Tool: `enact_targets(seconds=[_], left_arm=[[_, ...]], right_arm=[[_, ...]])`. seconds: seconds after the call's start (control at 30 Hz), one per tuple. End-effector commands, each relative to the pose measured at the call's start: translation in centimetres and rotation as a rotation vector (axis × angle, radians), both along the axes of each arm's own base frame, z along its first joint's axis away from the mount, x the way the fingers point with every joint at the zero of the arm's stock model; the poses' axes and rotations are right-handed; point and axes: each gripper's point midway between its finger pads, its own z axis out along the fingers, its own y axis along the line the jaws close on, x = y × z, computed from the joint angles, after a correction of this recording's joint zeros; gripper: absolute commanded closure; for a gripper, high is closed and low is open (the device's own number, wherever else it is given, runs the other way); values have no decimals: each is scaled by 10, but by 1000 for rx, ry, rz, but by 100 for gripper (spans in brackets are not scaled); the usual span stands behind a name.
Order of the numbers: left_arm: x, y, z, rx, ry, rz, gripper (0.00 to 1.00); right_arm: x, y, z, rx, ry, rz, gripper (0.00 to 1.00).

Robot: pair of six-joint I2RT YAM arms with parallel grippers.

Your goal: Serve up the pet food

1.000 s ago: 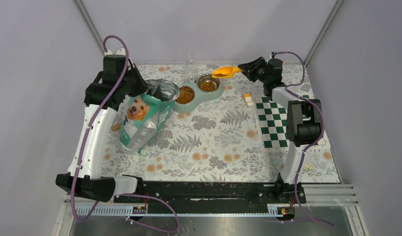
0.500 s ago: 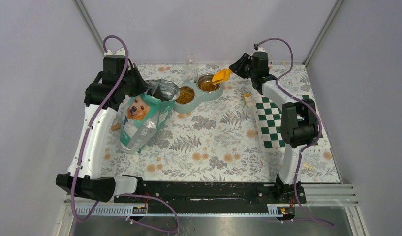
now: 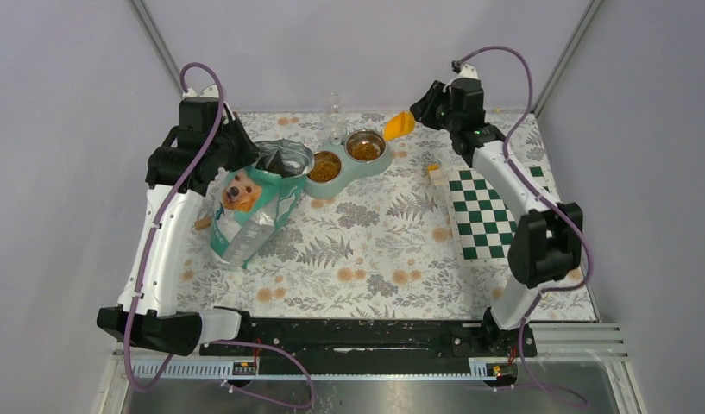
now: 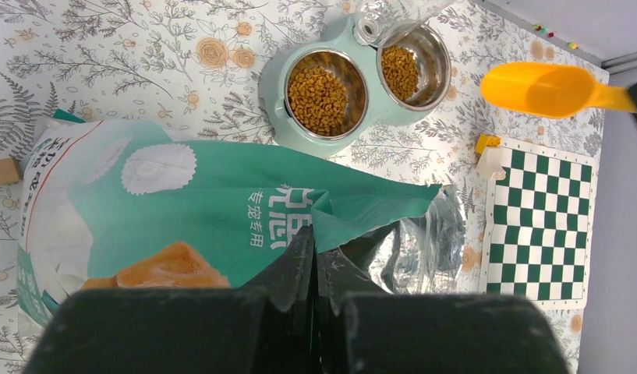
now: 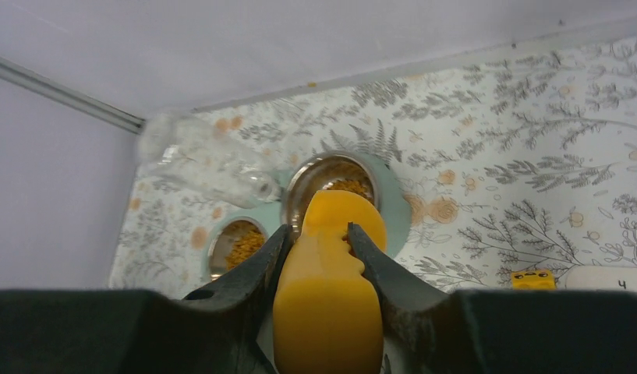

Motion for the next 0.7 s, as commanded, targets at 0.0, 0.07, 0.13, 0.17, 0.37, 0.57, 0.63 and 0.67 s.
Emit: enact_targets(seconds=[0.0,0.07,0.13,0.17,0.37,0.57,0.63,0.67], left_arm=[[-3,-5,25,-34,-75,-32,100],[-2,-7,27,-44,-83,-41,100],[-1,-10,28,-53,-86,-52,100],[0,-11,29,-57,-88,-57,100],[0,-19,34,-88,-96,-88,100],[-2,-22,37,-111,-102,-96,100],[-3,-23,38,-117,-104,-97,100],[-3,-23,38,-121,-106,-97,100]], right_arm=[[-44,7,101,95,-165,73,100],[-68,16,121,153,-184,146,100],[-91,24,141,225,-216,217,100],[-104,29,153,264,-240,257,100],[-168,65,201,428,-322,441,100],[-196,117,195,388,-287,553,100],[-204,135,189,360,-264,587,100],[-206,141,185,343,-251,595,100]])
